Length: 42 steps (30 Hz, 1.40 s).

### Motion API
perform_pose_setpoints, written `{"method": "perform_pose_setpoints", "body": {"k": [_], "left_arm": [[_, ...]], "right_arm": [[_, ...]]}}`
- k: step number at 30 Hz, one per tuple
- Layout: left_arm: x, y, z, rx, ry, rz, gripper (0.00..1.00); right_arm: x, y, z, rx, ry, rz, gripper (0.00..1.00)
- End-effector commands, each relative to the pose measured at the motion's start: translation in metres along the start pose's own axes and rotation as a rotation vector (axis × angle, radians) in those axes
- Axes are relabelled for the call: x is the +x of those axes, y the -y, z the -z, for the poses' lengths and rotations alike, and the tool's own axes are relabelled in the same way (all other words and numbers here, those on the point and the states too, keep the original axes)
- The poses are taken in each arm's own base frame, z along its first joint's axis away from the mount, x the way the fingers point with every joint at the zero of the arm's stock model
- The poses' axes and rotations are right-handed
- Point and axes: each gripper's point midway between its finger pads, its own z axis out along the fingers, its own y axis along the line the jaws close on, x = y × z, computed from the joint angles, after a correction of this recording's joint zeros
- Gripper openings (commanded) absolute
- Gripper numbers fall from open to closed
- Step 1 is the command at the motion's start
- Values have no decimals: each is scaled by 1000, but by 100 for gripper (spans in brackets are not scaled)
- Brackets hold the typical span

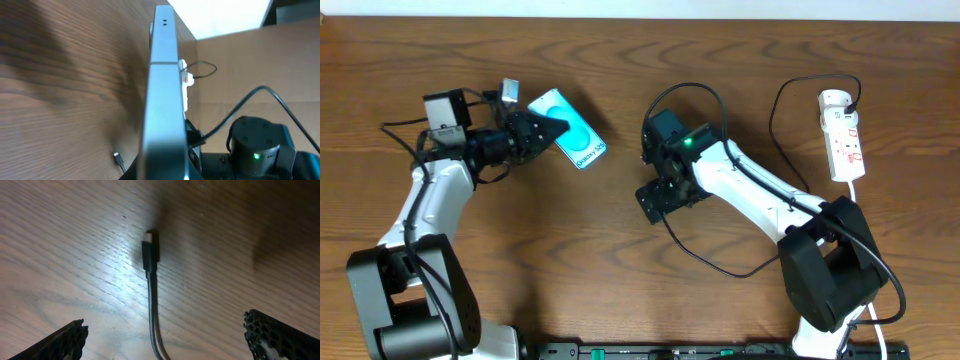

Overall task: Plug charger to phone and switch on socket
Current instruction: 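Lower the right gripper over the cable's USB-C connector end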

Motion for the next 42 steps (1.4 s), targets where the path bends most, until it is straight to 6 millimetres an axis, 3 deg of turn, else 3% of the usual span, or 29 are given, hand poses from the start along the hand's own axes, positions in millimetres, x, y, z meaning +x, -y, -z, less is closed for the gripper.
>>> {"method": "perform_pose_setpoints", "body": {"k": [1, 6, 17, 22, 27, 32, 42], "left_arm": [[-8, 0, 10, 9, 28, 16, 7], [-10, -2, 14, 6, 38, 19, 7], [-11, -1, 14, 8, 41, 12, 7], [-12, -1, 14, 8, 42, 10, 7], [-12, -1, 14, 8, 42, 10, 7], [-12, -1, 14, 8, 42, 10, 7], [-12, -1, 14, 8, 42, 10, 7]], "right_arm": [[-2, -16, -3, -47, 4, 34, 99], [-8, -19, -5, -64, 23, 39, 99], [2, -13, -39, -50, -65, 25, 92], [2, -12, -46, -49, -75, 42, 79], [2, -11, -46, -49, -76, 57, 77], [2, -11, -47, -49, -75, 60, 49], [3, -14, -48, -49, -80, 64, 49]]}}
